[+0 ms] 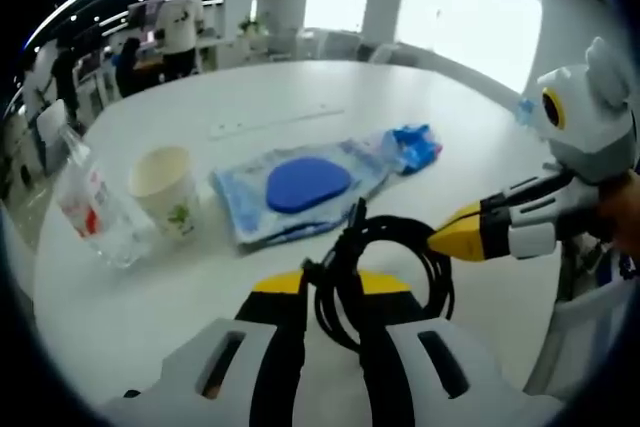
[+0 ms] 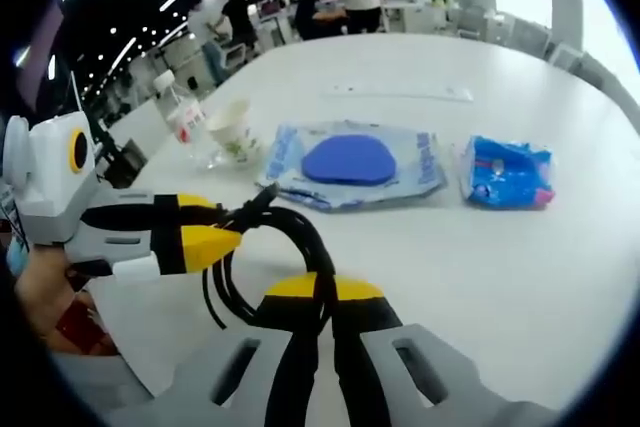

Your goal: Arrange the tabletop items into an orderly group along one side of the table until the central work area is clear of visible clutter.

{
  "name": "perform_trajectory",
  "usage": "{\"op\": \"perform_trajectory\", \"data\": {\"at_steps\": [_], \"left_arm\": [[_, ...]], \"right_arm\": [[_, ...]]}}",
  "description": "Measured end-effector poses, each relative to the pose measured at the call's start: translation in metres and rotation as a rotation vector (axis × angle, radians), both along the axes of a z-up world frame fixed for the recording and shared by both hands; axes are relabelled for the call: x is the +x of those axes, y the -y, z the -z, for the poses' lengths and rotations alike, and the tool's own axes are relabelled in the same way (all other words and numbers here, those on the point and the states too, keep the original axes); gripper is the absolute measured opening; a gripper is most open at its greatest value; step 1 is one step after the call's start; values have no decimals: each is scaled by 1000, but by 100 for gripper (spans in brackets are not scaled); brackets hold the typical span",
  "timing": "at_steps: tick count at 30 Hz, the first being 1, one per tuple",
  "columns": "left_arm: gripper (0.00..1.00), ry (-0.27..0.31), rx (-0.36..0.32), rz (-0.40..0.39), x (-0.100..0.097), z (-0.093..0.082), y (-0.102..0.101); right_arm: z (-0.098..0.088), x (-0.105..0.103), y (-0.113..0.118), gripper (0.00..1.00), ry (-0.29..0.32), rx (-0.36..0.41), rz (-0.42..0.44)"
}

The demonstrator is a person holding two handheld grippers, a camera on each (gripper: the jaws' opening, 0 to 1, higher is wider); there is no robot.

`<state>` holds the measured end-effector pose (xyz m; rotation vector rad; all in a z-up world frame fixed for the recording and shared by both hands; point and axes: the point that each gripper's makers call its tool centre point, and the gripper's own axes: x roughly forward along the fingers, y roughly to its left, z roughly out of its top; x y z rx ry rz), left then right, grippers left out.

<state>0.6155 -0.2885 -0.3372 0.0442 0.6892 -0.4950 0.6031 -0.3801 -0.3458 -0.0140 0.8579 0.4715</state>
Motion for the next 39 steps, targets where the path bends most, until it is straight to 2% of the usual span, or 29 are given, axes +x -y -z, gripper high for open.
{"op": "perform_trajectory", "data": {"at_steps": [16, 32, 39], "left_arm": [[16, -12, -21, 46, 10, 3, 28], [16, -35, -59, 44, 17, 9, 49], [16, -25, -60, 51, 21, 8, 57]], "right_arm": [[2, 8, 28, 3, -7, -28, 32], [7, 15, 50, 3, -25, -30, 72], [6, 19, 57, 3, -23, -32, 84]]}}
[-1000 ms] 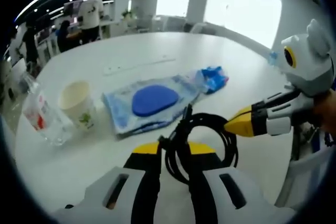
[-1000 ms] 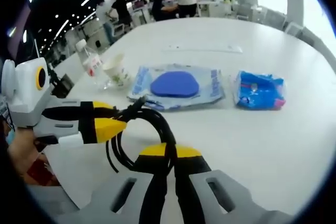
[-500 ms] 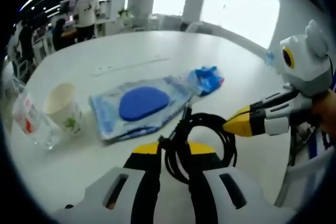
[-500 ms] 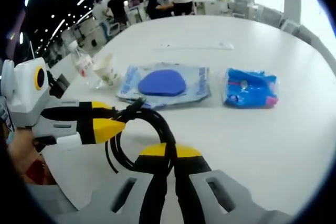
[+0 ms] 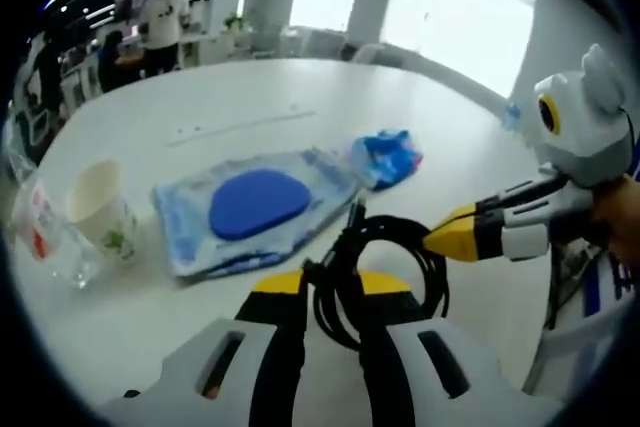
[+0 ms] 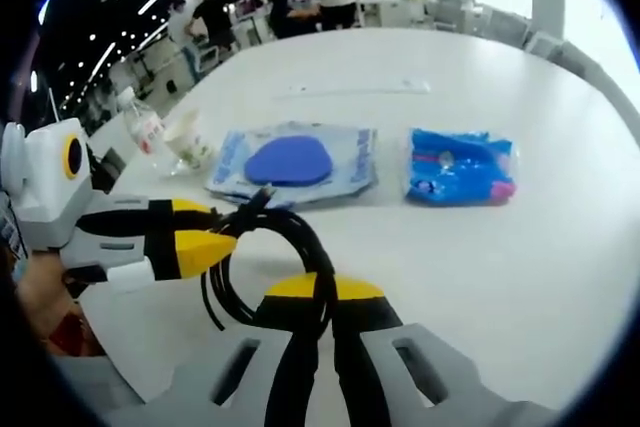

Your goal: Arrange the tabletop items into an orderly group along one side of the table until the central work area is clear of visible clutter.

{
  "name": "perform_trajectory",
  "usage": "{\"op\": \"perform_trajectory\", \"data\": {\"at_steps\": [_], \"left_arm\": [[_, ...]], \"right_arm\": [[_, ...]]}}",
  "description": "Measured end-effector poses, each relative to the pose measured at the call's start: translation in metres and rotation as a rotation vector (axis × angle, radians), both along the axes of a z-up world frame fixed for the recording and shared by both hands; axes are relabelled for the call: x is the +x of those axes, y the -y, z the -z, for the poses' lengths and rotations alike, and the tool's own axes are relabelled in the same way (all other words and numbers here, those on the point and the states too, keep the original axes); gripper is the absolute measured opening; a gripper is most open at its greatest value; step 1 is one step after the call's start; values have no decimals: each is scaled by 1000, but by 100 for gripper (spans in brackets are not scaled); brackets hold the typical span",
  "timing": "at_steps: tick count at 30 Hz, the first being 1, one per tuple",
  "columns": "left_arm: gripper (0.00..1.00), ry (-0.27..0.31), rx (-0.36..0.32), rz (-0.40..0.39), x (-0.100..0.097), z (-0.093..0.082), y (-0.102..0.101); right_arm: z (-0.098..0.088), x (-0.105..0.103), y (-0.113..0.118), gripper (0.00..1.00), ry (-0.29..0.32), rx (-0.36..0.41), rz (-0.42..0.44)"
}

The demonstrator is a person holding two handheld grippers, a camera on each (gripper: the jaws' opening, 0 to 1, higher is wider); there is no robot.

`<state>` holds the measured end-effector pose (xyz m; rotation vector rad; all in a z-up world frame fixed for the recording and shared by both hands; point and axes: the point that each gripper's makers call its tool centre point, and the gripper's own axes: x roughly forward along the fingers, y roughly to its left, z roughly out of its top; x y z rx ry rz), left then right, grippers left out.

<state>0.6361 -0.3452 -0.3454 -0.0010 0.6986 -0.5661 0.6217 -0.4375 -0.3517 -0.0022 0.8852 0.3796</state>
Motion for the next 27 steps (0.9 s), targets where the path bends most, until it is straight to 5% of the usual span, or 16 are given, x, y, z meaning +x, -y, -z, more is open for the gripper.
{"op": "perform_trajectory", "data": {"at_steps": [27], "left_arm": [[16, -36, -65, -1, 12, 5, 36]], "right_arm": [[1, 16, 37, 3, 4, -30, 41]]}}
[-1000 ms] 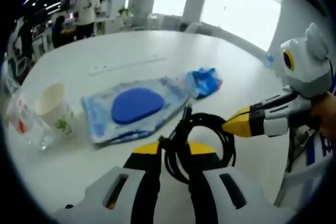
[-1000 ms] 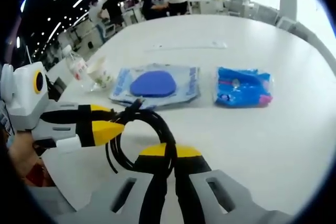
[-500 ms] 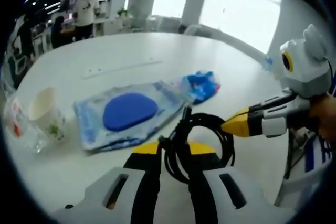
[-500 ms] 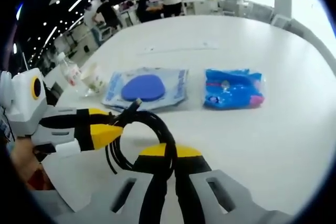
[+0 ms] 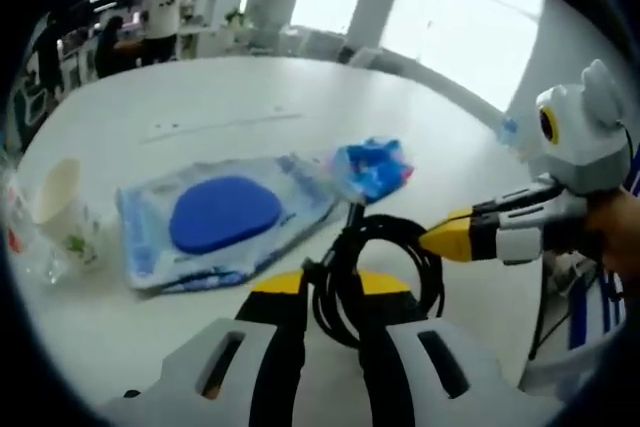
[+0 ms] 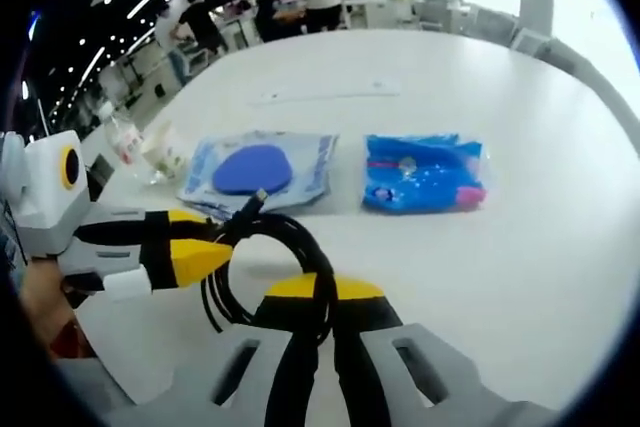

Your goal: Arrange the tabletop items into an orderly group along one side of the table until the central work area is clear of visible clutter.

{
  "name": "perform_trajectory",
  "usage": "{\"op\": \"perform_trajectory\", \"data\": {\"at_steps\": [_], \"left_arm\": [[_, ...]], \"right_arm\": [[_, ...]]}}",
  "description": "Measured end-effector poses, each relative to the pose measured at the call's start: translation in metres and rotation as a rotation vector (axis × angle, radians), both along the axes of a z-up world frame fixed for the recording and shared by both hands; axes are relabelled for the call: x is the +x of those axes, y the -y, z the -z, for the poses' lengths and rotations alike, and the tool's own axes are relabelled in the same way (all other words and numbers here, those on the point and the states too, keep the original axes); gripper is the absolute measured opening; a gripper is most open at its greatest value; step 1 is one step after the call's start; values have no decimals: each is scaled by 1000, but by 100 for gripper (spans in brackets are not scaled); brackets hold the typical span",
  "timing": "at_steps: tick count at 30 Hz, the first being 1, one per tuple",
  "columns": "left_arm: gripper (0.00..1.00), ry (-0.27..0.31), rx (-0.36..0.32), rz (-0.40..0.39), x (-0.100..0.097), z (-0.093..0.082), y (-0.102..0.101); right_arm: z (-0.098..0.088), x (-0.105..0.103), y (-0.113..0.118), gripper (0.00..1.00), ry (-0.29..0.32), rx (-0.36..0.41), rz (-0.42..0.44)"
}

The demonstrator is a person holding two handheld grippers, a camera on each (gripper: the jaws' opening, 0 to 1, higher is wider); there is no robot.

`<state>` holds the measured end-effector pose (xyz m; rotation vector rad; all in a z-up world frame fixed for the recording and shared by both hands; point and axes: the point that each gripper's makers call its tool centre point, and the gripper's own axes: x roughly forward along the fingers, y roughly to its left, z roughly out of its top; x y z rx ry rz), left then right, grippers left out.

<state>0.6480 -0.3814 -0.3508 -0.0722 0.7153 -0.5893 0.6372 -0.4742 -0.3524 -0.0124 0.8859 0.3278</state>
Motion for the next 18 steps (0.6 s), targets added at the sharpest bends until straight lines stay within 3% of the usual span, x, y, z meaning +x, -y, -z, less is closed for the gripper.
{"op": "perform_trajectory", "data": {"at_steps": [8, 18], "left_arm": [[14, -30, -43, 14, 1, 1, 13], [13, -42, -46, 19, 7, 7, 23]], "right_arm": [[2, 6, 15, 3, -5, -31, 17], [10, 10, 24, 3, -20, -49, 12]]}}
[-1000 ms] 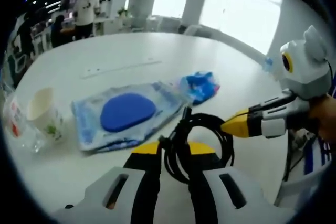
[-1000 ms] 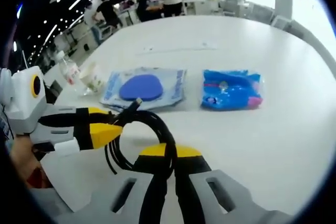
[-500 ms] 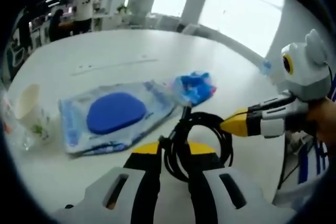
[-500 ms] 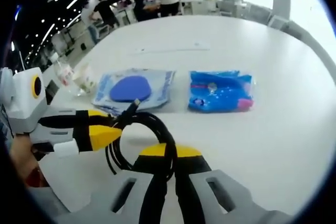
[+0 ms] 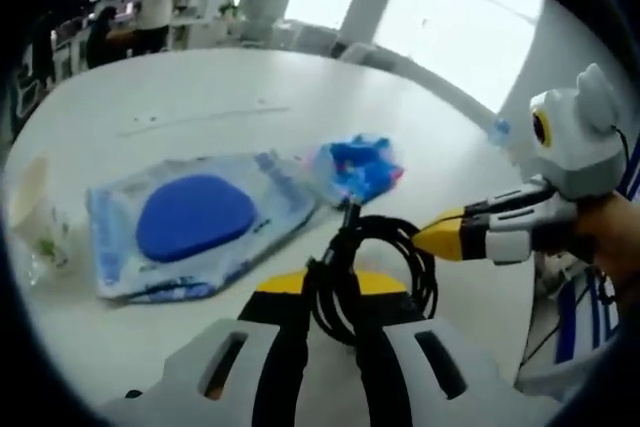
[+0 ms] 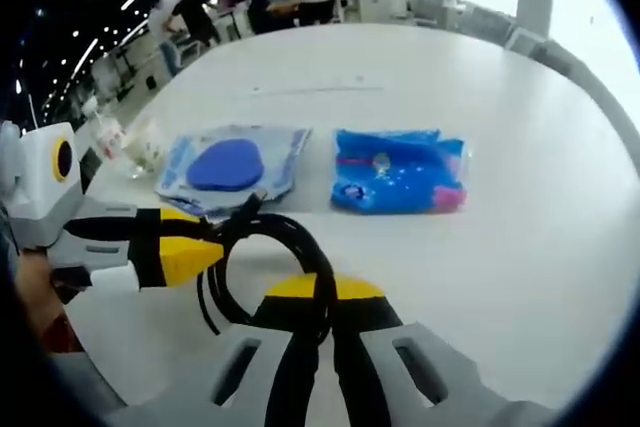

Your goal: Arrange the tabletop items into an orderly group along one side of the table until the central work area is clear of visible clutter.

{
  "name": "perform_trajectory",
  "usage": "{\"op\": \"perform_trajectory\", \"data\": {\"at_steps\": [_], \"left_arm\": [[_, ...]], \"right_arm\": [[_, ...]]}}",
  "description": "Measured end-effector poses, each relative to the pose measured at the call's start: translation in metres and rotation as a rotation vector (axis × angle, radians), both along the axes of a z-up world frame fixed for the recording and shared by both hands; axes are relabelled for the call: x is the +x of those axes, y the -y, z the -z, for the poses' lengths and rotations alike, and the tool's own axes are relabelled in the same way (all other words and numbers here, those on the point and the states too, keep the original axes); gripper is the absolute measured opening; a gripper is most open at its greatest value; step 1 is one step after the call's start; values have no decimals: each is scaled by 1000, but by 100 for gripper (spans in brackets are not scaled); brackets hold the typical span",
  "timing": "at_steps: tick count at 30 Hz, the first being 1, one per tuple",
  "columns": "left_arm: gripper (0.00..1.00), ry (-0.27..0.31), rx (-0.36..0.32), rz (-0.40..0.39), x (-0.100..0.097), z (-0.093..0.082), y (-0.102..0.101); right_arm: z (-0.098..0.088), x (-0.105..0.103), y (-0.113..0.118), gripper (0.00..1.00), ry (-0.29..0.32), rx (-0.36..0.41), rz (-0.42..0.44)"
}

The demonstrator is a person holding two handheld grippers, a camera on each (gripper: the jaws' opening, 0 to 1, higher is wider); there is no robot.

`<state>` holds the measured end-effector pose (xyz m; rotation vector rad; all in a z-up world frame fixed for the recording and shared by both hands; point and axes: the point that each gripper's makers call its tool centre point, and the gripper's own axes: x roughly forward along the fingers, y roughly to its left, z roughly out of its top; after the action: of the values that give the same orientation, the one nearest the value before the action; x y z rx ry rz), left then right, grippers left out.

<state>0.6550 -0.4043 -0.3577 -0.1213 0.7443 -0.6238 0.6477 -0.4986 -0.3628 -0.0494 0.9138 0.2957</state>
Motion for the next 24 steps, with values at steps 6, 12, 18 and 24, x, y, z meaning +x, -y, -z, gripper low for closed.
{"op": "perform_trajectory", "data": {"at_steps": [6, 12, 18, 24], "left_arm": [[10, -30, 13, 9, 0, 9, 6], [10, -34, 19, 3, 3, 15, 7], [11, -37, 38, 3, 4, 22, 6], [11, -39, 50, -1, 4, 26, 5]], "right_arm": [[6, 4, 3, 3, -9, -4, 1], [14, 7, 4, 3, -21, -14, -9], [18, 8, 3, 3, -24, -22, -19], [24, 7, 3, 3, -31, -22, -23]]}}
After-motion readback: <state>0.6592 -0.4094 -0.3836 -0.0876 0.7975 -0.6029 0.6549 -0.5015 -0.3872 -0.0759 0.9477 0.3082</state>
